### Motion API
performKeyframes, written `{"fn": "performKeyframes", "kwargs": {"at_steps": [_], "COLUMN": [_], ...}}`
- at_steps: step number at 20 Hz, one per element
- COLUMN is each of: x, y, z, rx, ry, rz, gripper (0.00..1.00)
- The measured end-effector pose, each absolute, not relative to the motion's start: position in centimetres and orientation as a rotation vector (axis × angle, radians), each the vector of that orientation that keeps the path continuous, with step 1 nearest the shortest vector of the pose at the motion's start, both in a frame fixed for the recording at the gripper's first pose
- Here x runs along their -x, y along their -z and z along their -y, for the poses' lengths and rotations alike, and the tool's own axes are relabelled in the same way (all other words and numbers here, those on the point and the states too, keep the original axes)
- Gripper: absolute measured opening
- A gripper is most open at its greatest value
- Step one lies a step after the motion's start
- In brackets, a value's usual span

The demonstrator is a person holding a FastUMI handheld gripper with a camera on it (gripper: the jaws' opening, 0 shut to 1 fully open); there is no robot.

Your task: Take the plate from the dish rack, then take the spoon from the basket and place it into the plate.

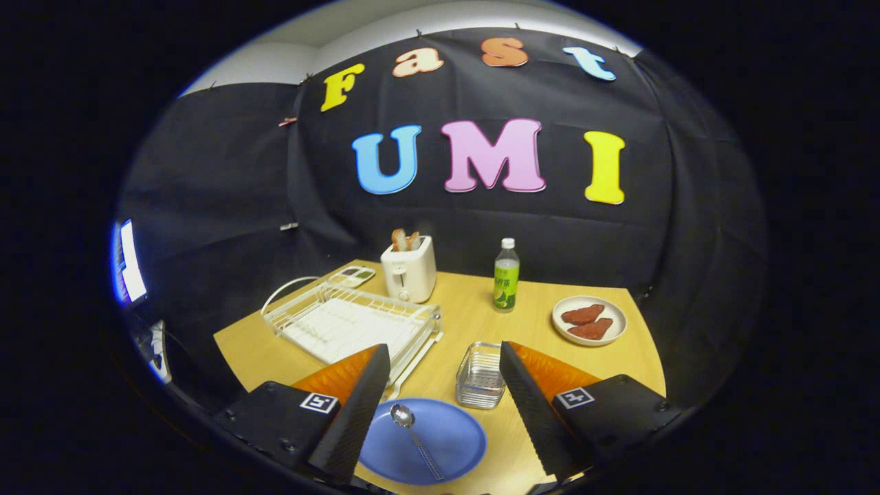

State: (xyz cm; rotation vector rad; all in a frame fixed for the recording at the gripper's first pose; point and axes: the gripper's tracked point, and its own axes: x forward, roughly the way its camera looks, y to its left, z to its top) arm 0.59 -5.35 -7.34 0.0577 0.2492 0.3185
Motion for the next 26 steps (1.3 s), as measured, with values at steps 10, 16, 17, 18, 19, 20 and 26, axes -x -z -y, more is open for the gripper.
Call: {"fn": "performKeyframes", "kwargs": {"at_steps": [10, 16, 17, 18, 19, 20, 26], "x": [1.9, 2.8, 2.9, 3.1, 3.3, 3.5, 3.9], "y": [-1.7, -3.3, -3.2, -3.0, -3.1, -3.4, -3.1], "z": [10.7, 9.6, 9.1, 8.4, 8.1, 8.0, 6.3], "rx": [-0.108, -0.078, -0.077, -0.078, -0.079, -0.081, -0.083], "ry": [0.046, 0.093, 0.092, 0.089, 0.092, 0.101, 0.098], "rz": [-0.064, -0.052, -0.059, -0.067, -0.069, -0.064, -0.046], "gripper": [0.98, 0.98, 0.98, 0.98, 0.98, 0.98, 0.98]}}
